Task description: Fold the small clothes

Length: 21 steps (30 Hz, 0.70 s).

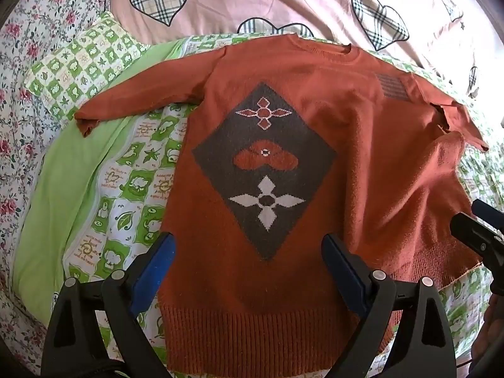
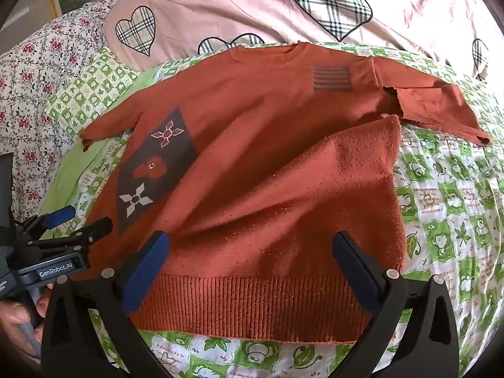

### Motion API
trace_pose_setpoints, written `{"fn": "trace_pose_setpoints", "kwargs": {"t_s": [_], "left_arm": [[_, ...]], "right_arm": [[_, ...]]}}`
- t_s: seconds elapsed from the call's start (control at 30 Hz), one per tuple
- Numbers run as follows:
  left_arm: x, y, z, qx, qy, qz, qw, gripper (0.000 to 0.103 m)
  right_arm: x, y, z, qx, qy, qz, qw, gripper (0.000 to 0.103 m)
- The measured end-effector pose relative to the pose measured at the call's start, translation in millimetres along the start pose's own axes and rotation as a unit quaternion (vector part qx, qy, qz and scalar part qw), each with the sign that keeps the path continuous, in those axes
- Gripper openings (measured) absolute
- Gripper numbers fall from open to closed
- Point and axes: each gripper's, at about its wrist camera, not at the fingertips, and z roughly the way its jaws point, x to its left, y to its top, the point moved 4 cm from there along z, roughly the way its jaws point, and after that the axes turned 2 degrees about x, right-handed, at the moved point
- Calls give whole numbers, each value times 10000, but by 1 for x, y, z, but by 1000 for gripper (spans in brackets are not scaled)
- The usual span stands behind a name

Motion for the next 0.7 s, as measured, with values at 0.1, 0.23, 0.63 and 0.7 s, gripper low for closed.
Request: {"fn": "trace_pose_setpoints", "kwargs": {"t_s": [0.1, 0.23, 0.63, 0.7], "left_arm": [[-1, 0, 0, 6, -6, 9, 10000, 94], [-1, 2, 1, 26, 5, 4, 10000, 94], [-2, 4, 0, 1, -10, 11, 10000, 94], [-4, 4, -2, 28, -14, 42, 10000, 94]], "right_arm": [[1, 0, 0, -10, -11, -2, 10000, 103], [2, 0, -1, -25, -8, -16, 10000, 103], [2, 1, -3, -62, 25, -32, 10000, 103], [3, 1, -4, -77, 22, -30, 10000, 103]]}}
